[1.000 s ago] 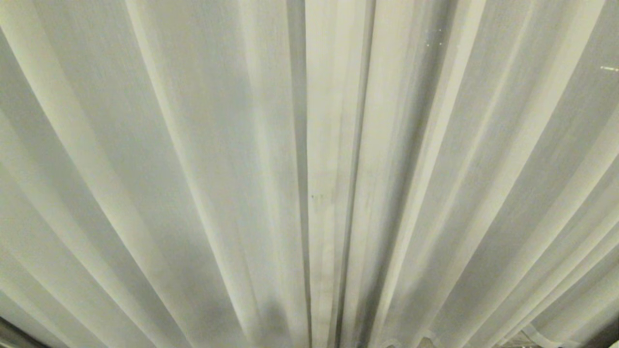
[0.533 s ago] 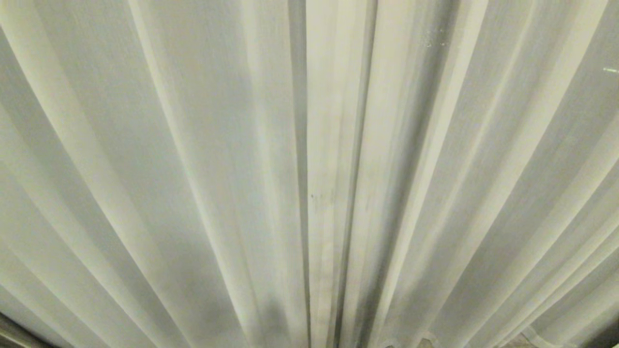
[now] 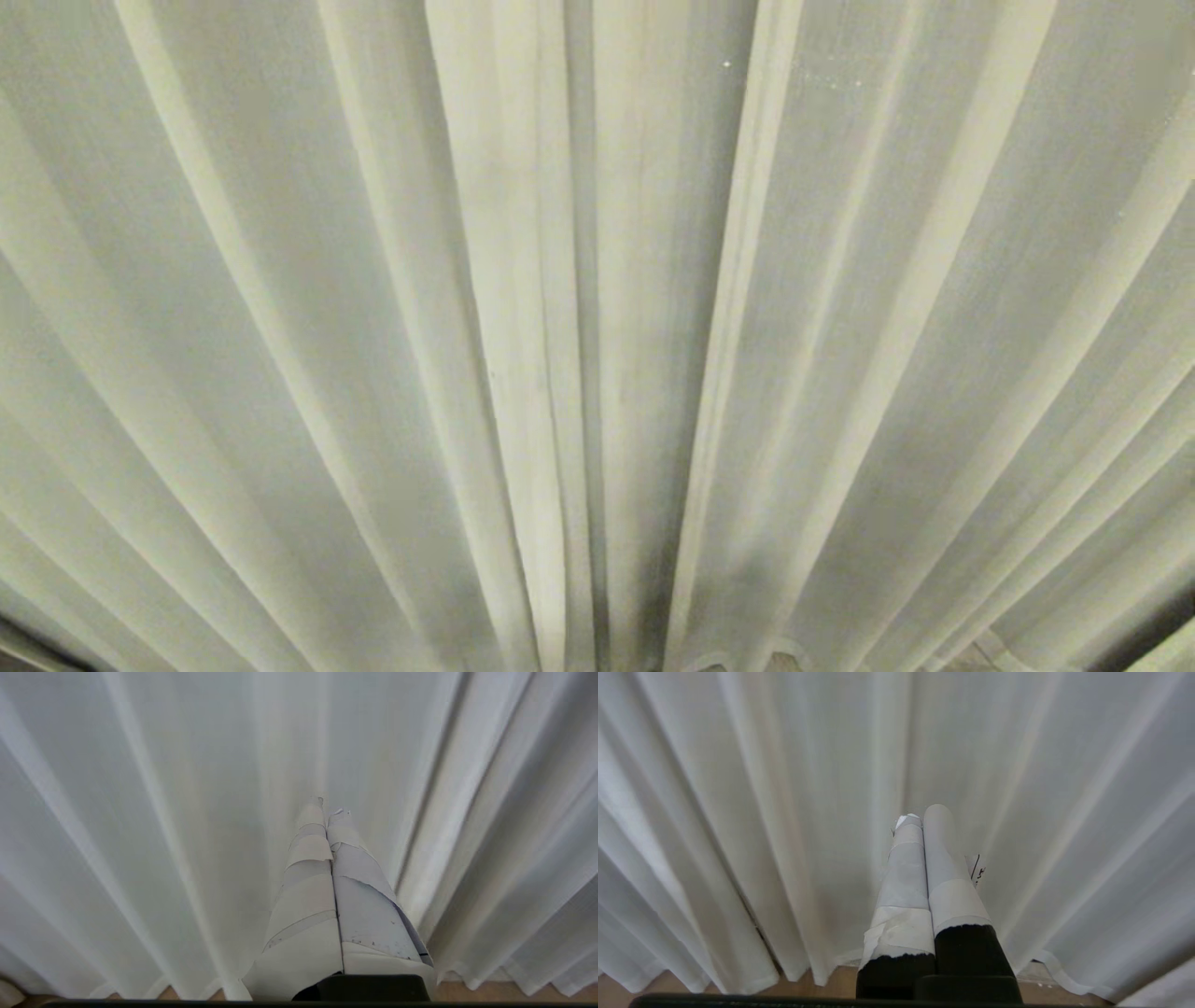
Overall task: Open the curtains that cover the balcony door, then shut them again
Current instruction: Pull the inner curtains open on both sides
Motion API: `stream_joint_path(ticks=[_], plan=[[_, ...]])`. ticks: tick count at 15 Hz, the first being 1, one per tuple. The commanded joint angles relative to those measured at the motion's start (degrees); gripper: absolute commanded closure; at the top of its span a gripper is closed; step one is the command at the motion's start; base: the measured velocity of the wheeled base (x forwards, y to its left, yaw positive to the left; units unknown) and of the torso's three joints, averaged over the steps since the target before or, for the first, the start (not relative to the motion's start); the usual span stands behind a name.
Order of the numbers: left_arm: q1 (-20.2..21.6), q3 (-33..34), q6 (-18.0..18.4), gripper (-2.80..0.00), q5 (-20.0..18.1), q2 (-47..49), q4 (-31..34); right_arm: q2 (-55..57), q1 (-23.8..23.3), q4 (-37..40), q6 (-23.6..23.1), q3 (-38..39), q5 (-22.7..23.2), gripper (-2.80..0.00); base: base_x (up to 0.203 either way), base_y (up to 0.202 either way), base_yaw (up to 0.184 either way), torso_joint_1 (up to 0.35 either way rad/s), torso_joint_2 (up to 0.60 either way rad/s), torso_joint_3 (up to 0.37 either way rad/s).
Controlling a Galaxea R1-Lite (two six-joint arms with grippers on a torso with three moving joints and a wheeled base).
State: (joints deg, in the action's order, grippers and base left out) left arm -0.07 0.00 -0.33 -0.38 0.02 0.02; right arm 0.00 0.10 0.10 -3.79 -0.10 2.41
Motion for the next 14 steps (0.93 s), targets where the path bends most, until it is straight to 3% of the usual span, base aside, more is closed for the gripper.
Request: stream_joint_path(ticks=[1,7,14], plan=[[-0.01,0.00,-0.11,0.00,0.03,-0.02,-0.11,0.09,-0.01,-0.01,-0.08,0.01,0.05,0.00,0.000,-0.193,0.000,-0.001,0.00,0.006],[-0.01,0.00,-0.02,0.00,0.03,-0.02,-0.02,0.09,0.01,0.08,-0.25,0.01,0.05,0.00,0.000,-0.165,0.002,0.001,0.00,0.003],[-0.01,0.00,-0.02,0.00,0.03,-0.02,-0.11,0.09,0.03,-0.01,-0.08,0.01,0.05,0.00,0.000,0.000,0.000,0.000,0.00,0.000]])
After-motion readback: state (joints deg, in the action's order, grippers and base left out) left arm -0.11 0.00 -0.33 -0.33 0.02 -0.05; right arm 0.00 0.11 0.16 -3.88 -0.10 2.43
